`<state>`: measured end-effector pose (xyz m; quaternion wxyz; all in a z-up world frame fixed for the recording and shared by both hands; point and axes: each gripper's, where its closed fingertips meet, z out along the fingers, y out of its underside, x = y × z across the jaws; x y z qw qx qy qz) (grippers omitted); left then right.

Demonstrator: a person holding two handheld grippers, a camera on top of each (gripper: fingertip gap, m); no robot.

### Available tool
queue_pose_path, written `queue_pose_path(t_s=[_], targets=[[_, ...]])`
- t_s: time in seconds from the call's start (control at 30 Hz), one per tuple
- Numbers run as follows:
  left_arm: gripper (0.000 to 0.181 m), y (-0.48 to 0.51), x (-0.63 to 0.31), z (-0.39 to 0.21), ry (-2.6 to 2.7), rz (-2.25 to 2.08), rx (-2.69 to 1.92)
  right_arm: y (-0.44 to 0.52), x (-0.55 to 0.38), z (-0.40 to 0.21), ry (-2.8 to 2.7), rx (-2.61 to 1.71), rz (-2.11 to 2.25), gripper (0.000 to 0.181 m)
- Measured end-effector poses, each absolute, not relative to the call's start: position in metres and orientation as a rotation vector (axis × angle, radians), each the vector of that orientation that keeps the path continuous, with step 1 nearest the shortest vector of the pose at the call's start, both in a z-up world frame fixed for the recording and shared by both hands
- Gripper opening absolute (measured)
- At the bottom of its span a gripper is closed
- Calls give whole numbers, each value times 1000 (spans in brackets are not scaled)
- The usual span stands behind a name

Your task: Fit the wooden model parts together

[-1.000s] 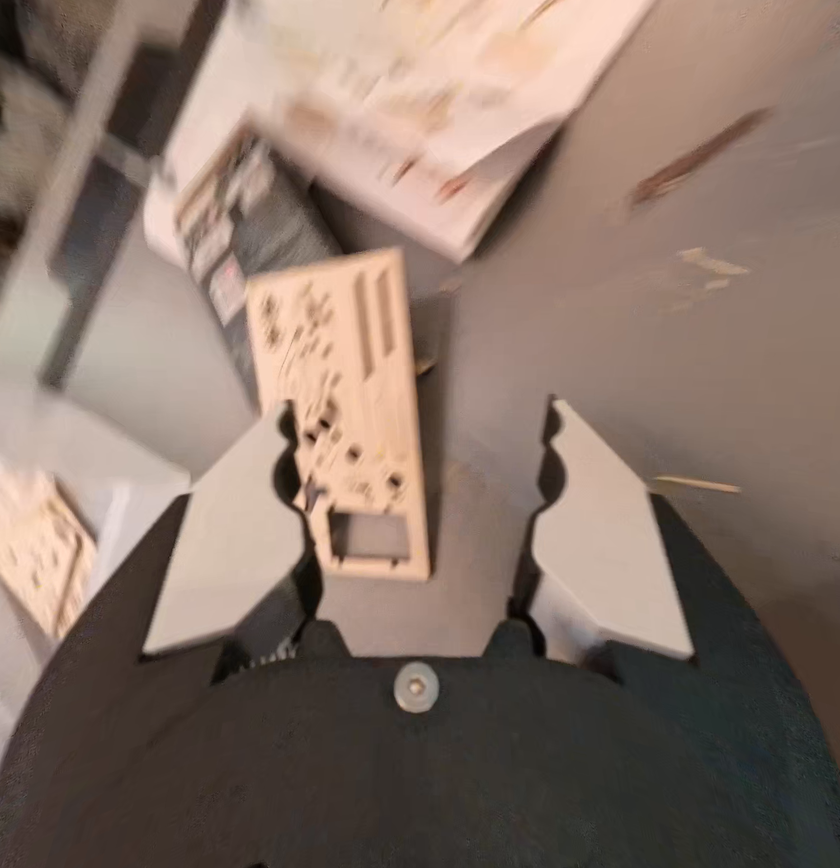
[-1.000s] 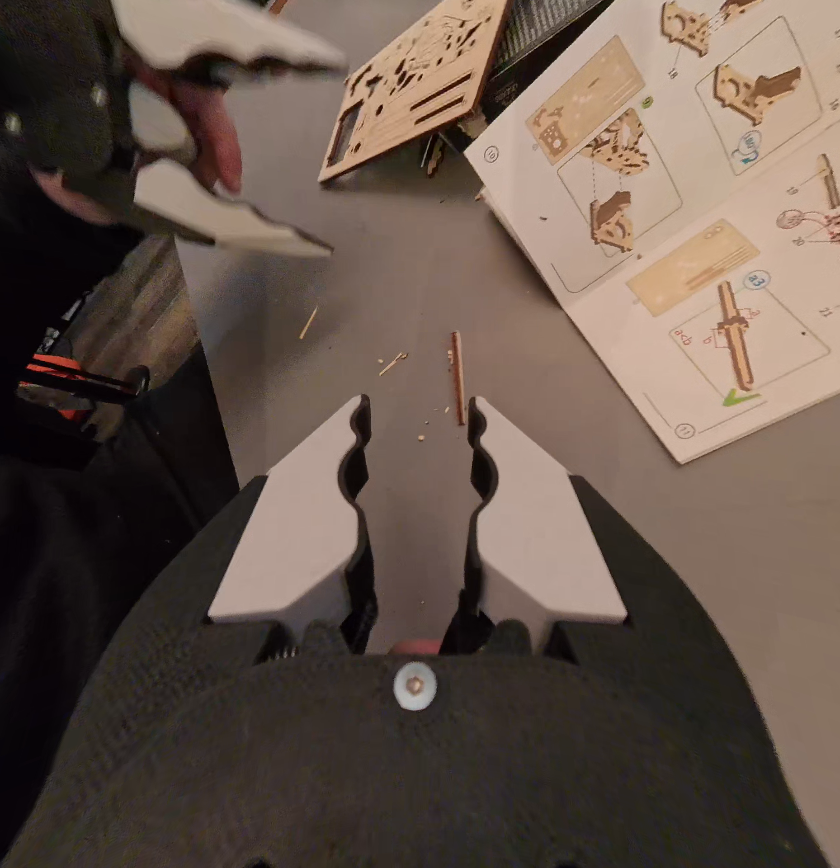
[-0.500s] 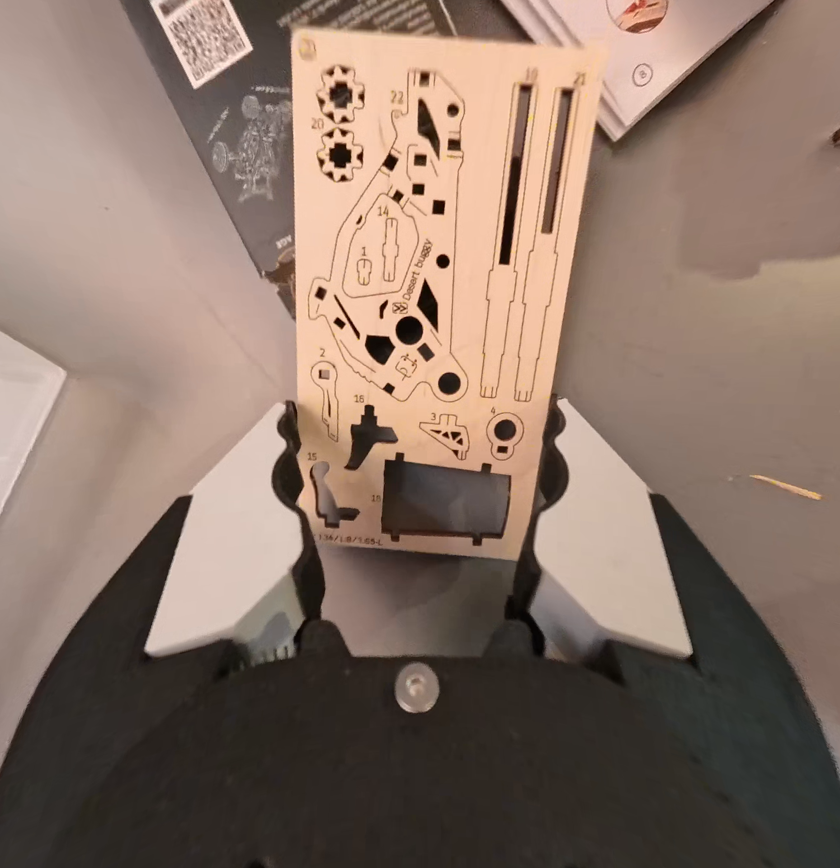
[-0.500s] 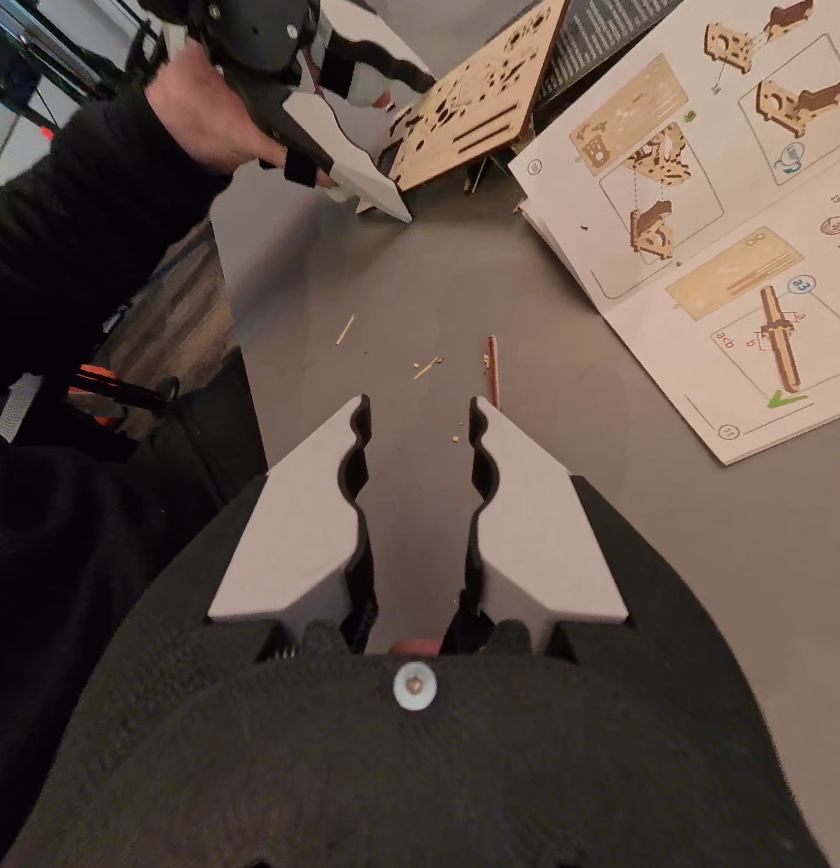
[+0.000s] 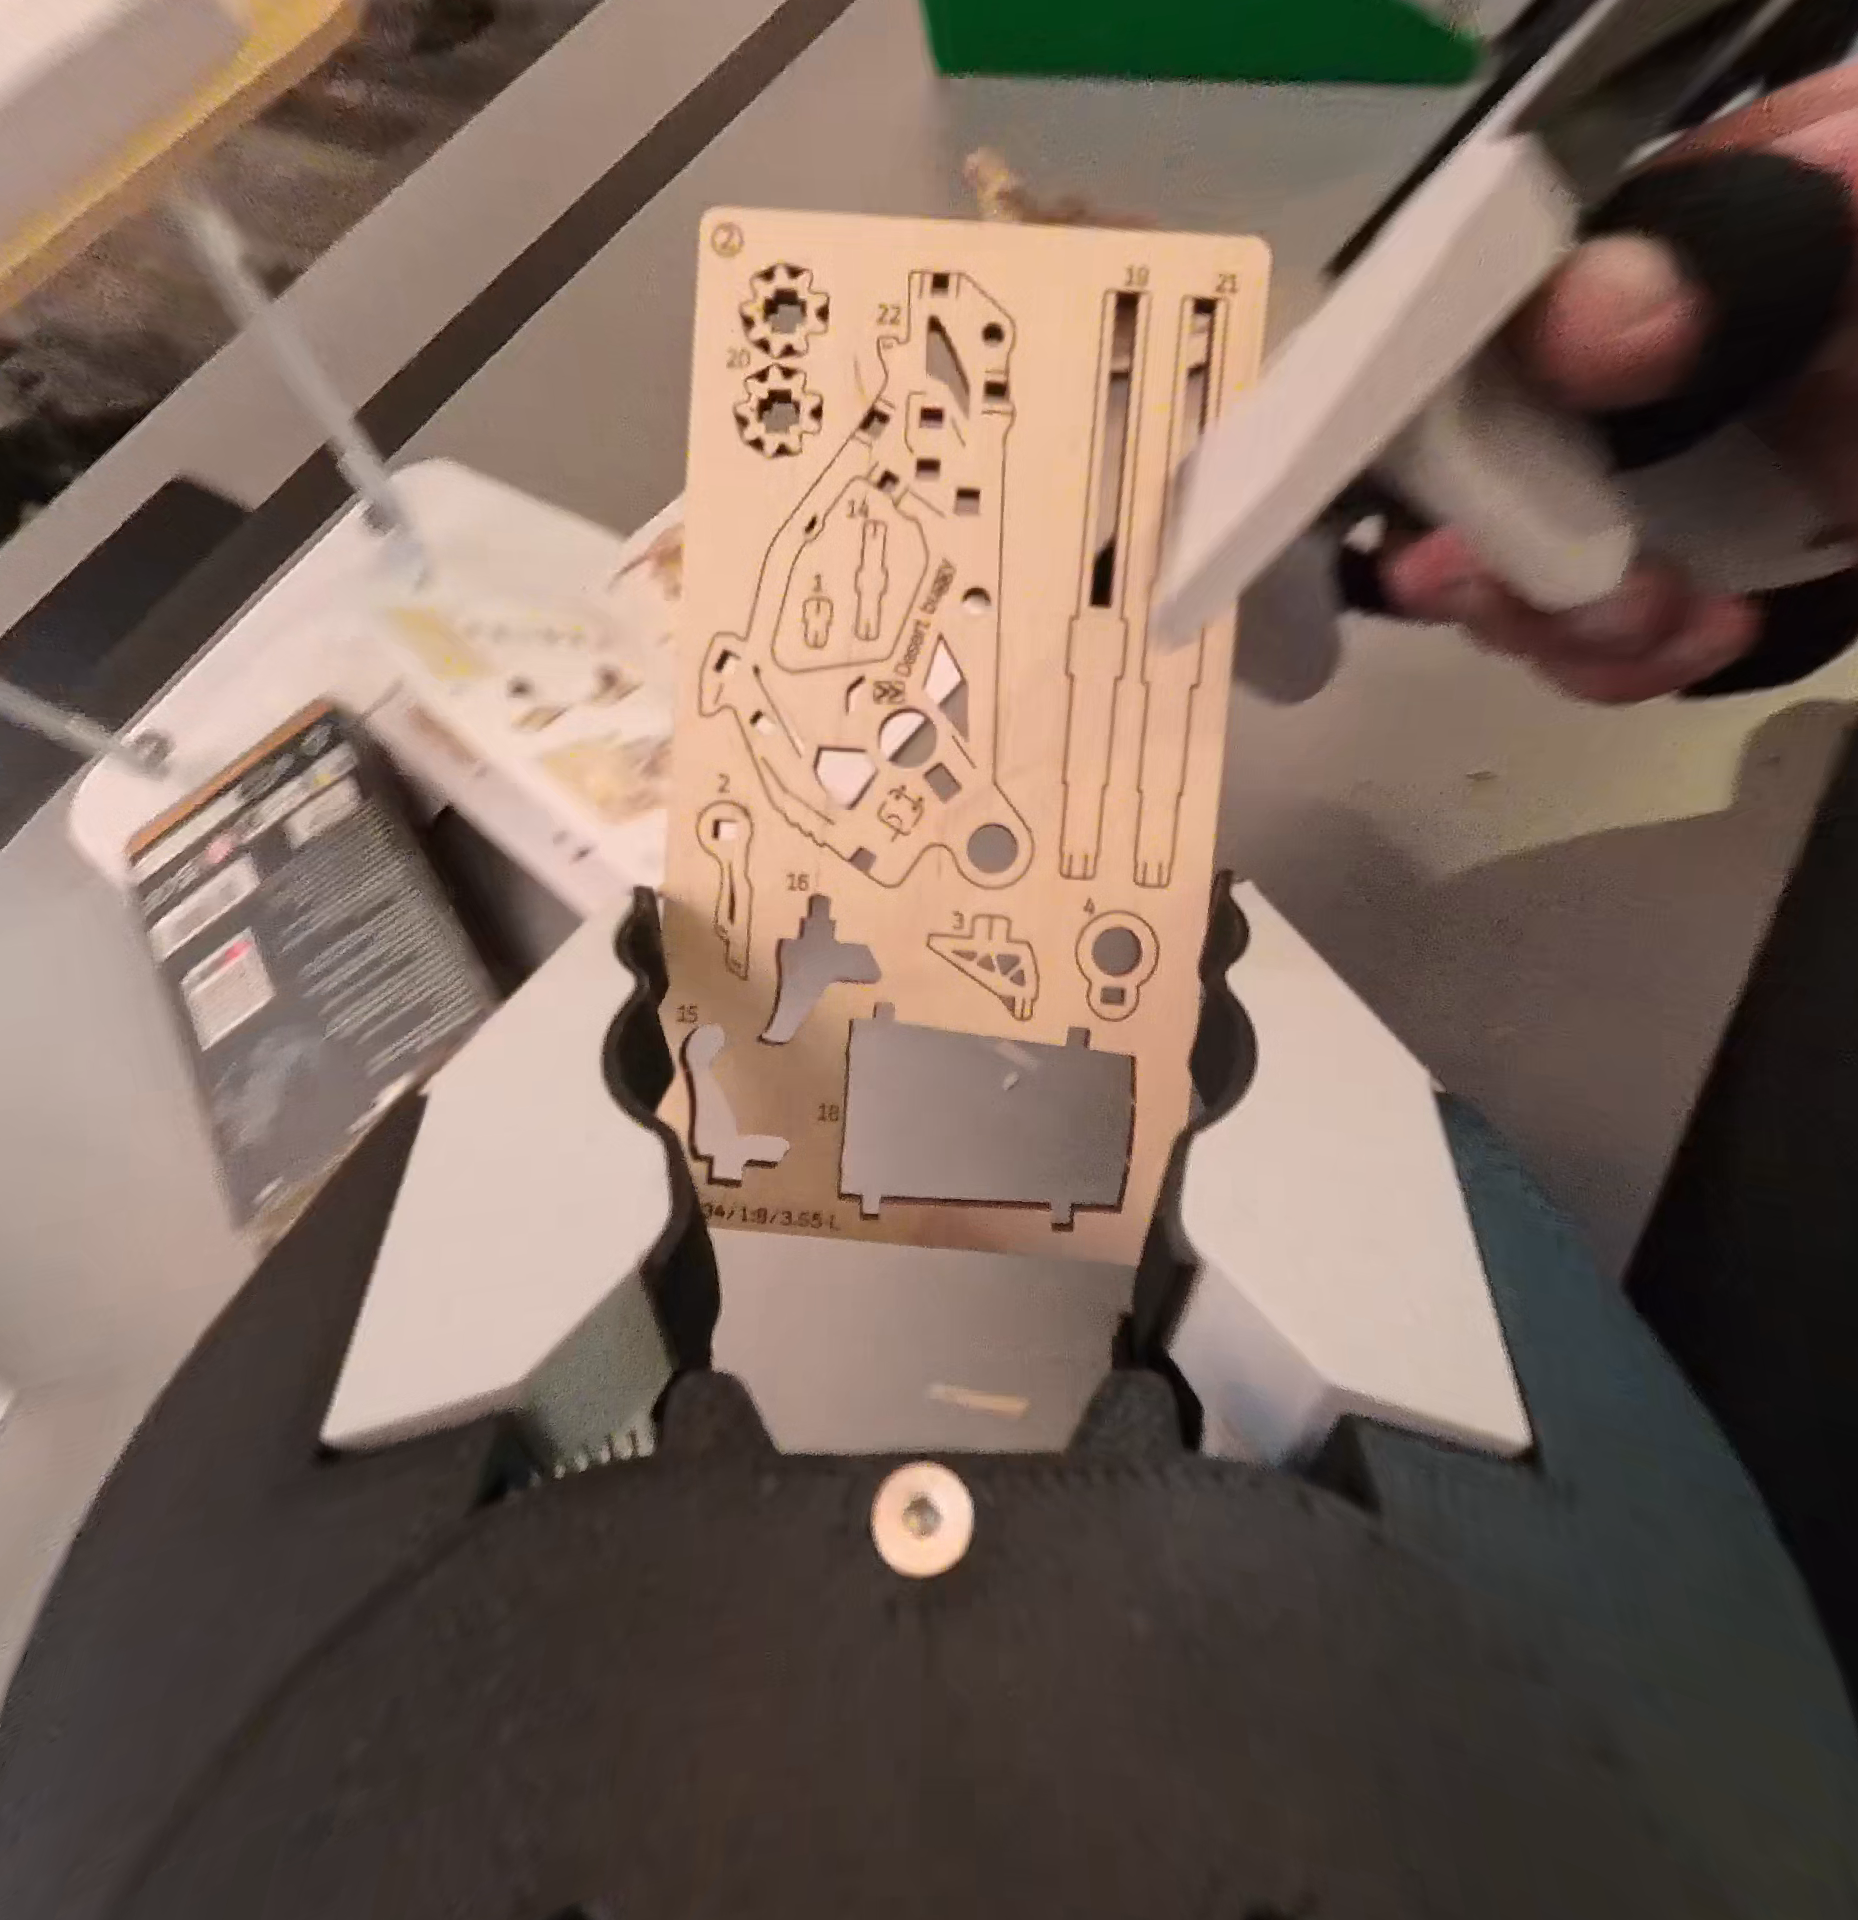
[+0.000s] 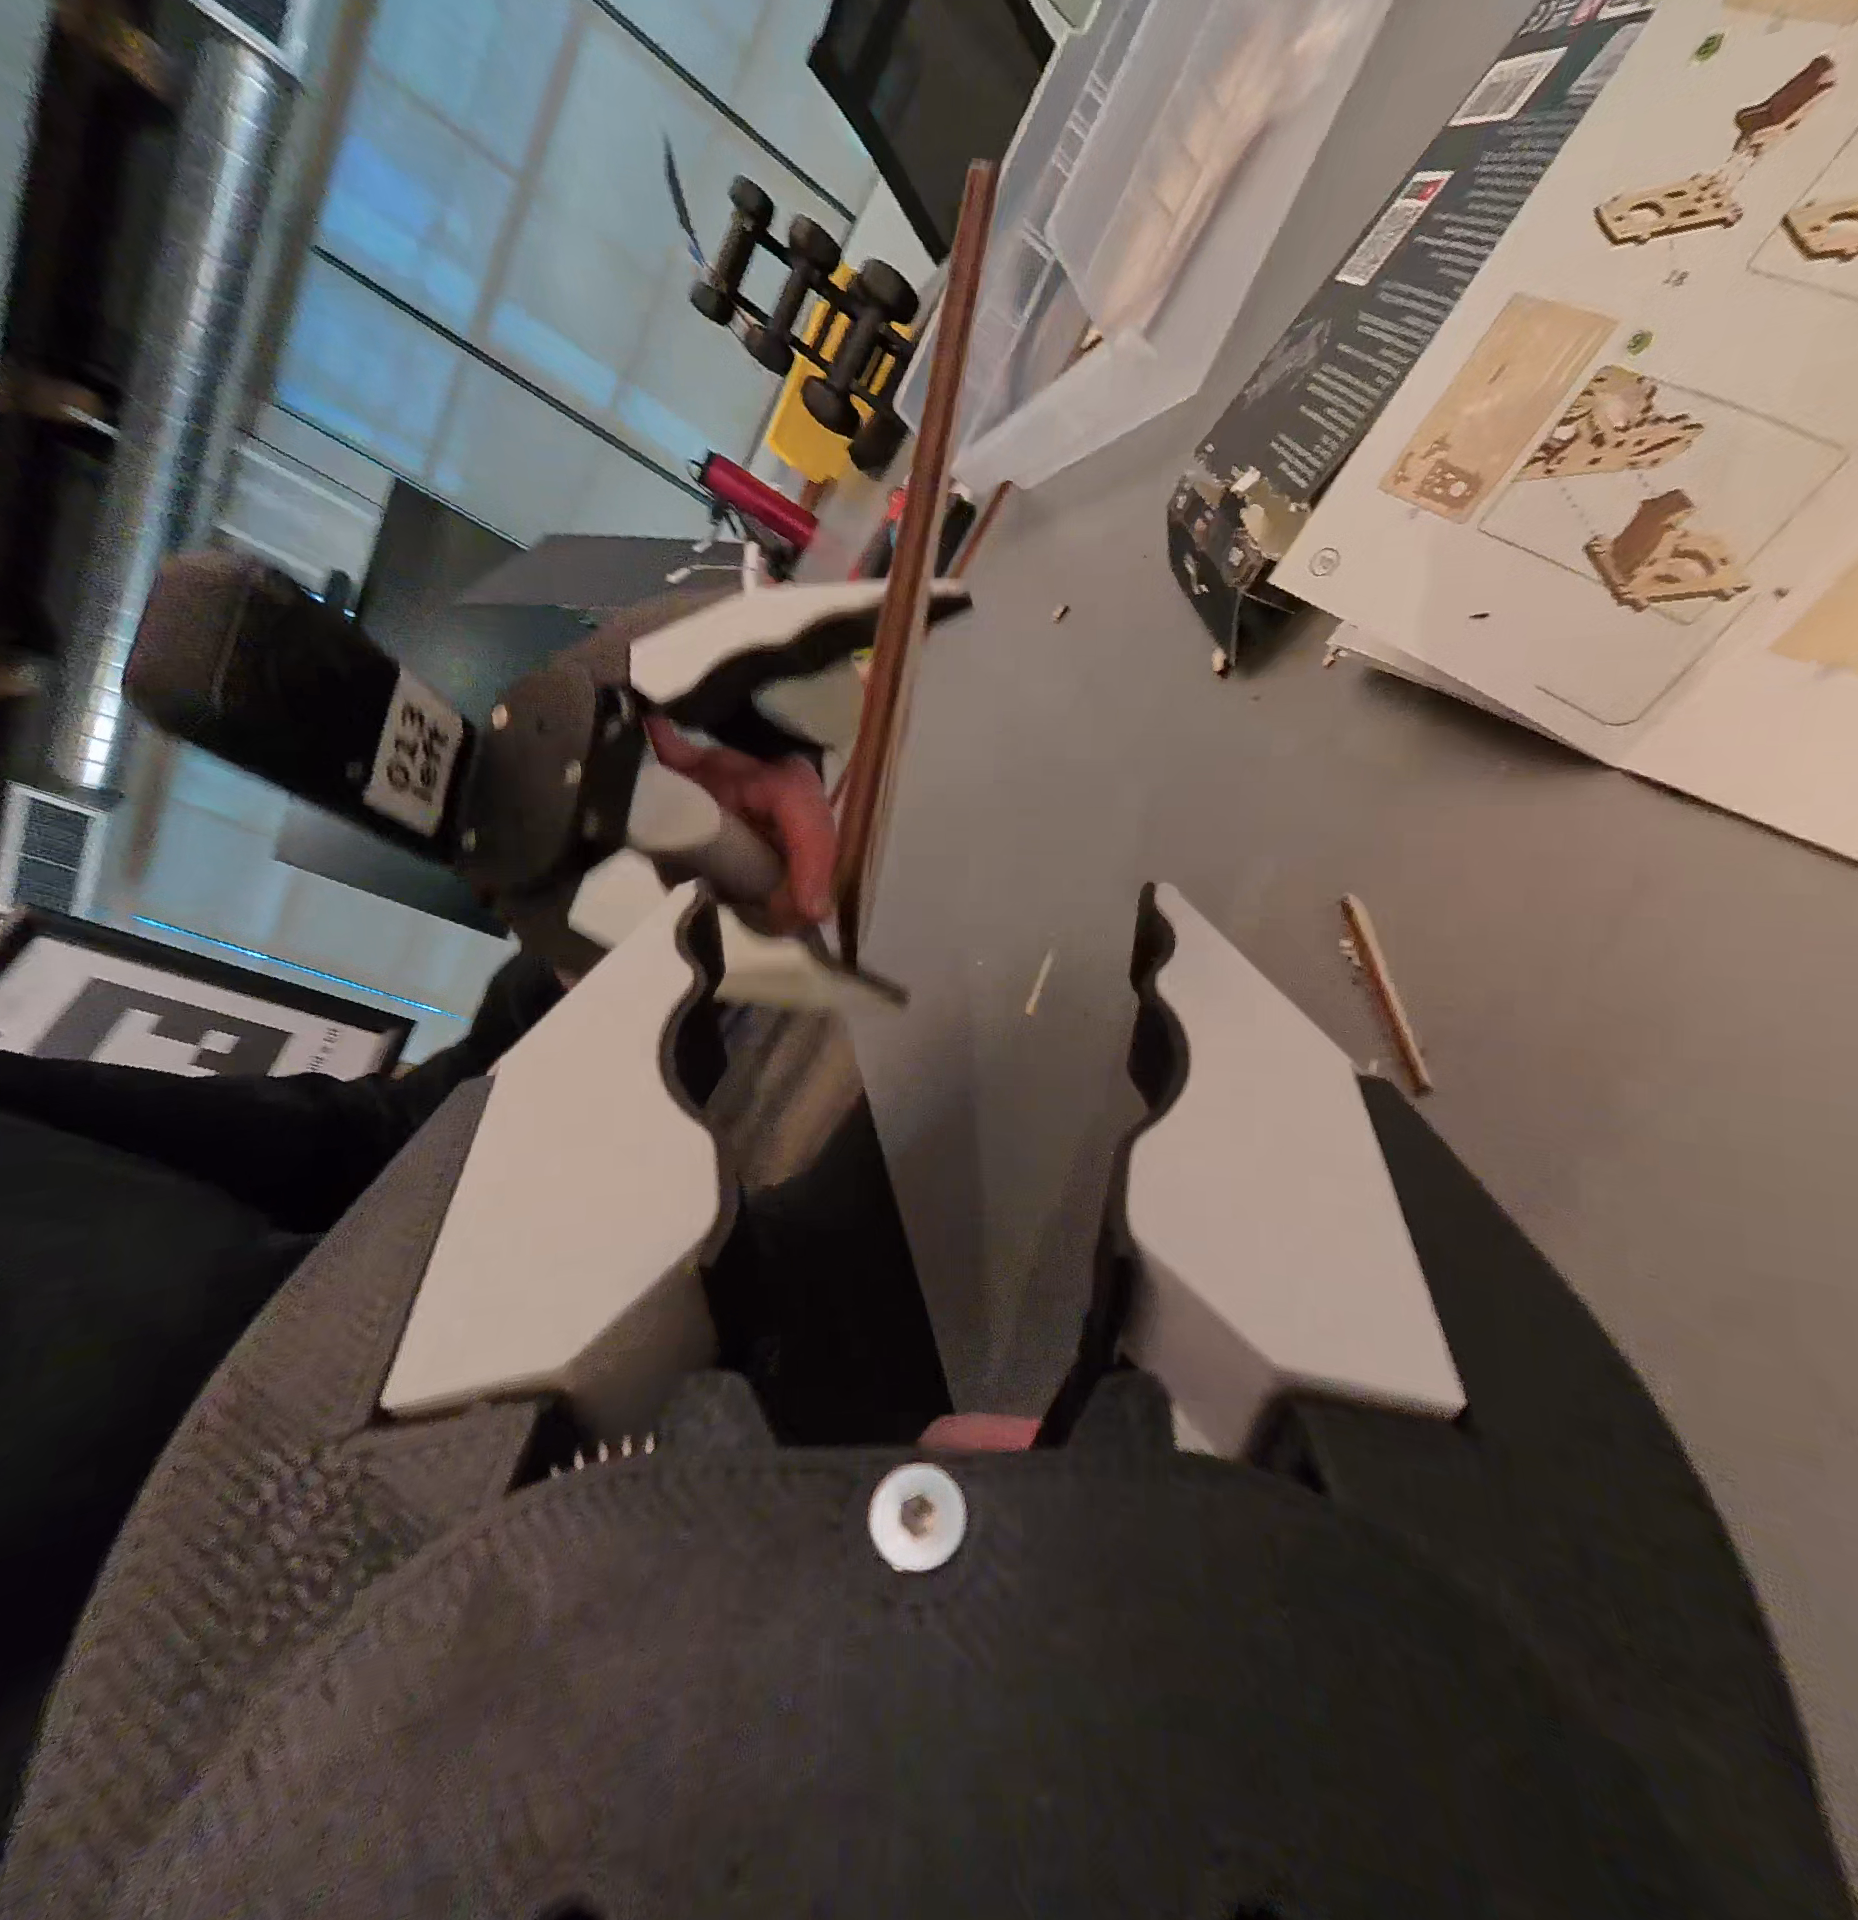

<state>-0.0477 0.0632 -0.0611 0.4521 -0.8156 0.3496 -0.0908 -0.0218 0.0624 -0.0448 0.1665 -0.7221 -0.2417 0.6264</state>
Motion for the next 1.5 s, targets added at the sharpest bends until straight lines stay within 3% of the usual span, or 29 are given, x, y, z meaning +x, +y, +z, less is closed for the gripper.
queue_pose_path(t_s=[0.07, 0.13, 0.17, 0.2, 0.23, 0.3, 0.37, 0.43, 0.53, 0.57, 0.67, 0.73, 0.83, 0.93, 1.0, 1.17, 1.27, 1.4, 1.43, 1.5], targets=[[101, 58, -16, -64, 893, -292, -1986, 62, -23, -40, -655, -2014, 1854, 65], [101, 61, 1, -66, 896, -286, -1943, 62, -18, -29, -622, -1932, 1913, 28], [98, 61, 6, -69, 940, -281, -1932, 66, -12, -29, -610, -1919, 1878, 18], [84, 60, 10, -71, 952, -319, -1941, 72, -5, -36, -617, -1949, 1785, 4], [91, 59, 13, -68, 933, -402, -1946, 77, 2, -41, -635, -1969, 1723, 1], [95, 64, 8, -59, 870, -493, -1938, 86, 17, -40, -605, -1987, 1731, 2], [76, 69, 5, -53, 844, -600, -1933, 86, 27, -45, -680, -2026, 1722, 1], [75, 70, 14, -56, 827, -745, -1968, 75, 31, -47, -804, -2051, 1779, 2], [43, 52, 42, -62, 897, -1040, -1968, 56, 32, -42, -999, -2001, 1847, 1], [21, 43, 50, -61, 919, -1147, -1937, 52, 30, -40, -1037, -1990, 1853, 1], [2, 45, 53, -65, 803, -1233, -1938, 49, 28, -45, -1083, -1997, 1813, 8], [1, 52, 52, -67, 671, -1281, -1958, 65, 29, -45, -938, -2021, 1801, 28], [3, 50, 56, -63, 550, -1464, -1946, 84, 35, -39, -768, -1980, 1811, 19], [20, 60, 50, -70, 490, -1419, -1957, 82, 36, -39, -789, -1982, 1797, 1], [25, 67, 44, -64, 459, -1426, -1929, 83, 37, -46, -787, -2028, 1782, 1], [6, 65, 46, -62, 550, -1393, -1934, 77, 38, -45, -736, -2024, 1951, 2], [1, 60, 50, -67, 576, -1390, -1961, 88, 40, -50, -728, -2057, 1809, 23], [1, 52, 57, -71, 643, -1434, -1990, 104, 48, -36, -784, -1975, 1644, 32], [2, 49, 59, -71, 668, -1450, -1990, 101, 47, -35, -839, -1962, 1628, 31], [12, 54, 60, -73, 657, -1410, -1988, 94, 44, -32, -907, -1925, 1668, 3]])
